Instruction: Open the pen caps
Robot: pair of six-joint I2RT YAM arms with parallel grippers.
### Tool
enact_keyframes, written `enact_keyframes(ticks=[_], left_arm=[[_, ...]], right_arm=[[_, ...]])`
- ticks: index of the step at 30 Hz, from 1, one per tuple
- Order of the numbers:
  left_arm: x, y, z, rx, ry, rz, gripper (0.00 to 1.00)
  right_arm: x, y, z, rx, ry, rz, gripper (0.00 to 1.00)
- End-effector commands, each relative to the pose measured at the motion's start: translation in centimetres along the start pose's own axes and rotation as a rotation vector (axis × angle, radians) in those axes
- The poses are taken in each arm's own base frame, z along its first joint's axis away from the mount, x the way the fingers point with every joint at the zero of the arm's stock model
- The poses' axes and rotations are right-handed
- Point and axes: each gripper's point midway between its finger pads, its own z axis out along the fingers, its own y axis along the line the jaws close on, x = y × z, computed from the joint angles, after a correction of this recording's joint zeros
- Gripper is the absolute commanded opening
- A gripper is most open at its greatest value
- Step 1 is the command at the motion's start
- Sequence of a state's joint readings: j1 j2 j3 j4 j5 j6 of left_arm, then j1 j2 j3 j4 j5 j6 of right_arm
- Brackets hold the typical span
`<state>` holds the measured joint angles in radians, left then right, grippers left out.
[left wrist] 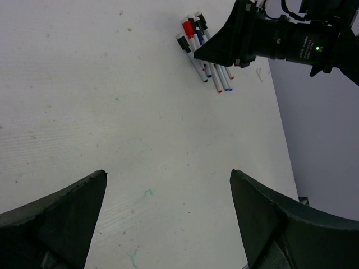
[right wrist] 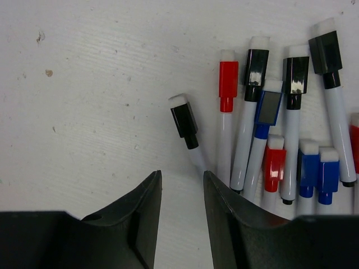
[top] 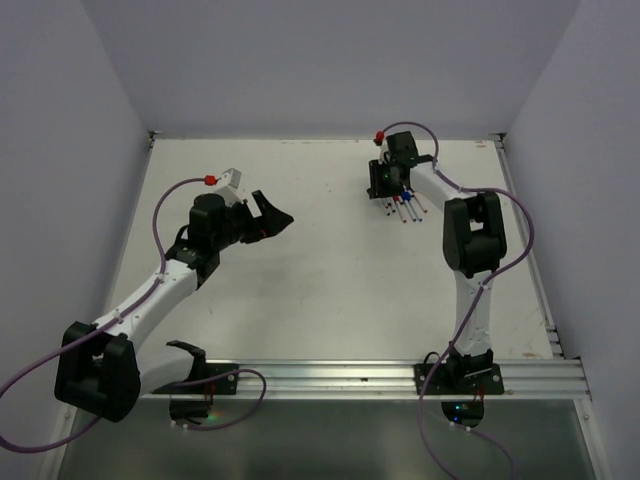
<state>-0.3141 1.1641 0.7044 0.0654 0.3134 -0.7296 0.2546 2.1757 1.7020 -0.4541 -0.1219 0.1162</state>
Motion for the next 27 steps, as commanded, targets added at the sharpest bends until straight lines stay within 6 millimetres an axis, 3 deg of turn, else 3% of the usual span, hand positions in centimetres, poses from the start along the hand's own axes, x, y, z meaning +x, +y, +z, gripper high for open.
enact_keyframes(ticks=[1, 27], left_arm=[[-0.6, -0.5, 0.1, 0.039, -0.02, 0.017, 0.94], [-0.2, -0.2, 0.1, 0.038, -0.007, 0.01, 0.94]], right_arm=[[-2.2, -0.3, -1.8, 0.014, -0.056, -0.029, 0.4], [2.1, -0.6, 1.4, -0.018, 0.039, -0.002, 0.38]])
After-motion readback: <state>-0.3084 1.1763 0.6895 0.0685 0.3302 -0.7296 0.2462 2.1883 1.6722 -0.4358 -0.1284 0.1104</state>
